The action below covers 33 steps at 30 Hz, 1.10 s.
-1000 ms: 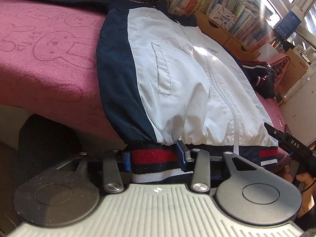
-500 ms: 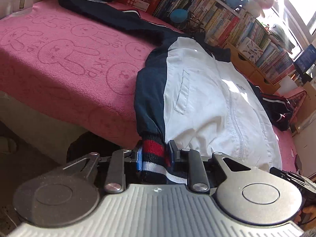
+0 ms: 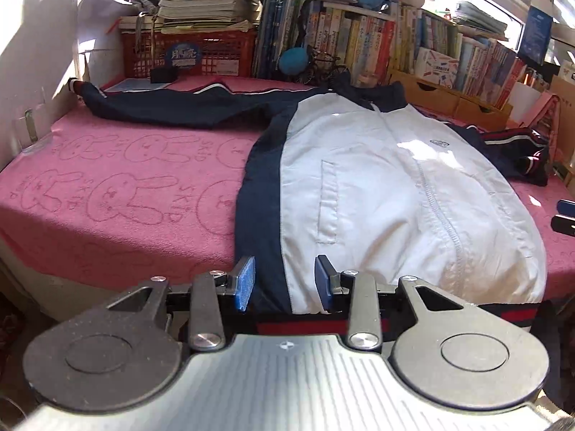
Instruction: Fold clothes
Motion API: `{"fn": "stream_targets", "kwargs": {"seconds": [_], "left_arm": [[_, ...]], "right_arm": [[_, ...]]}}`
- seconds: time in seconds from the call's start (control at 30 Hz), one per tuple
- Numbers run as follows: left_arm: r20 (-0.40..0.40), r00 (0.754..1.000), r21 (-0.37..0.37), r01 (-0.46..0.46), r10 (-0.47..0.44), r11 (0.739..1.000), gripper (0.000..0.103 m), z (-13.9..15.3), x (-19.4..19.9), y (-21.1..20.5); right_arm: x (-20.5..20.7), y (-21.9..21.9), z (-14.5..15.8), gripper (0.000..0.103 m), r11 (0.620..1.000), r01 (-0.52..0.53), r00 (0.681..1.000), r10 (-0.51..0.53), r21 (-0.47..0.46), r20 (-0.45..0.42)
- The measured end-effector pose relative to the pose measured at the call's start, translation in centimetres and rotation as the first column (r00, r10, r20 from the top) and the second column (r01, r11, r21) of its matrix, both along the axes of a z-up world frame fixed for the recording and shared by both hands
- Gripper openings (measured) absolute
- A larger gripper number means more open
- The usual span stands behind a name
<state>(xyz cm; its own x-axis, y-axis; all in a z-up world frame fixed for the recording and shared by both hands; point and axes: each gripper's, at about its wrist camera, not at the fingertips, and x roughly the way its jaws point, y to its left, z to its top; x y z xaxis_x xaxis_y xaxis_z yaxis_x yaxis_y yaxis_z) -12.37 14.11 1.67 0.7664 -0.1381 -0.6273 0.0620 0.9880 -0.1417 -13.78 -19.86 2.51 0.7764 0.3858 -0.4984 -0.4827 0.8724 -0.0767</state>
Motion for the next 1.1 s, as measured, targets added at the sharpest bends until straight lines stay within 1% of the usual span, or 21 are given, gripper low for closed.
{"fn": "stream_targets", "kwargs": {"seconds": [0.07, 0.13, 0.17, 0.2, 0.23, 0.27, 0.33, 0.47, 0.53, 0.6, 0.67, 0.73, 0.77, 0.8, 0.83, 0.87, 0.9, 0.93, 0.97, 1.03, 1.1], "left_arm": [[0.034, 0.996, -0.013, 0.078, -0.077, 0.997, 0.039, -0.3, 1.9, -2.8], [-0.006, 0.991, -0.004, 0.136, -0.136, 0.991, 0.040, -1.6, 3.9, -4.7], [-0.037, 0.986, 0.001, 0.161, -0.161, 0.987, 0.040, -2.4, 4.7, -5.3], [-0.066, 0.981, 0.006, 0.185, -0.184, 0.983, 0.040, -3.1, 5.5, -5.9], [-0.077, 0.978, 0.021, 0.197, -0.195, 0.980, 0.040, -3.7, 5.6, -6.0], [-0.060, 0.976, 0.038, 0.212, -0.210, 0.977, 0.041, -3.7, 5.4, -6.1], [-0.077, 0.972, 0.053, 0.227, -0.222, 0.973, 0.041, -3.6, 5.4, -5.9], [-0.083, 0.972, 0.028, 0.225, -0.222, 0.974, 0.040, -3.5, 4.6, -4.3], [-0.087, 0.972, 0.008, 0.222, -0.220, 0.975, 0.038, -3.4, 4.1, -3.3], [-0.091, 0.972, -0.012, 0.218, -0.218, 0.976, 0.028, -3.3, 3.6, -2.3], [-0.123, 0.973, -0.014, 0.195, -0.195, 0.981, 0.026, -3.1, 3.0, -1.2], [-0.167, 0.972, 0.034, 0.173, -0.165, 0.984, 0.027, -2.7, 2.4, -0.7], [-0.166, 0.975, 0.094, 0.162, -0.145, 0.982, 0.034, -2.2, 2.2, -0.9], [-0.163, 0.979, 0.154, 0.150, -0.125, 0.977, 0.041, -1.7, 1.9, -1.2], [-0.138, 0.982, 0.216, 0.154, -0.126, 0.964, 0.044, -1.0, 1.8, -1.8], [-0.108, 0.984, 0.258, 0.164, -0.140, 0.952, 0.050, -0.2, 1.9, -2.4], [-0.063, 0.985, 0.290, 0.175, -0.163, 0.941, 0.063, 0.8, 2.1, -3.3], [-0.027, 0.983, 0.303, 0.179, -0.179, 0.936, 0.072, 1.4, 2.4, -4.0], [0.020, 0.980, 0.317, 0.180, -0.197, 0.931, 0.086, 2.0, 3.1, -5.0], [0.090, 0.971, 0.347, 0.178, -0.222, 0.921, 0.088, 2.6, 5.3, -7.6], [0.095, 0.975, 0.384, 0.152, -0.203, 0.911, 0.088, 1.9, 7.9, -10.3]], "right_arm": [[0.4, 3.5, -1.1, 0.052, 0.994, -0.099, 0.995, 0.100, -0.039, 0.005], [0.8, 6.1, -2.3, 0.052, 0.980, -0.184, 0.983, 0.185, -0.078, 0.004], [0.9, 5.9, -2.8, 0.055, 0.976, -0.196, 0.980, 0.197, -0.093, -0.003], [1.1, 5.7, -3.2, 0.065, 0.972, -0.208, 0.978, 0.209, -0.109, -0.010], [1.2, 5.4, -3.7, 0.071, 0.967, -0.221, 0.975, 0.220, -0.124, -0.017], [1.3, 5.2, -4.2, 0.080, 0.962, -0.233, 0.972, 0.232, -0.139, -0.025], [1.6, 4.8, -5.1, 0.083, 0.951, -0.258, 0.966, 0.255, -0.169, -0.040], [2.2, 3.9, -6.9, 0.086, 0.924, -0.307, 0.952, 0.298, -0.227, -0.073], [2.1, 2.2, -7.3, 0.087, 0.927, -0.279, 0.960, 0.263, -0.252, -0.095], [1.7, 0.0, -7.3, 0.089, 0.935, -0.224, 0.973, 0.198, -0.276, -0.120], [1.4, -2.3, -7.3, 0.091, 0.938, -0.168, 0.981, 0.130, -0.302, -0.142], [1.1, -4.5, -7.2, 0.090, 0.940, -0.111, 0.984, 0.059, -0.322, -0.166], [1.2, -5.3, -6.7, 0.086, 0.947, -0.071, 0.982, 0.012, -0.312, -0.187], [1.4, -6.1, -5.7, 0.086, 0.958, -0.027, 0.981, -0.029, -0.285, -0.193], [1.4, -6.4, -4.5, 0.086, 0.971, -0.003, 0.984, -0.039, -0.239, -0.173], [1.7, -6.5, -3.5, 0.087, 0.981, 0.014, 0.988, -0.044, -0.195, -0.149], [2.7, -5.8, -2.8, 0.092, 0.988, 0.018, 0.992, -0.037, -0.156, -0.119], [3.6, -5.1, -2.1, 0.096, 0.993, 0.021, 0.996, -0.032, -0.116, -0.088], [4.6, -4.5, -1.4, 0.100, 0.997, 0.023, 0.998, -0.027, -0.076, -0.057], [6.7, -2.9, -0.2, 0.100, 1.000, 0.019, 1.000, -0.019, 0.002, -0.006], [9.8, -0.2, -0.8, 0.098, 0.999, -0.001, 0.999, 0.003, 0.048, -0.035]]}}
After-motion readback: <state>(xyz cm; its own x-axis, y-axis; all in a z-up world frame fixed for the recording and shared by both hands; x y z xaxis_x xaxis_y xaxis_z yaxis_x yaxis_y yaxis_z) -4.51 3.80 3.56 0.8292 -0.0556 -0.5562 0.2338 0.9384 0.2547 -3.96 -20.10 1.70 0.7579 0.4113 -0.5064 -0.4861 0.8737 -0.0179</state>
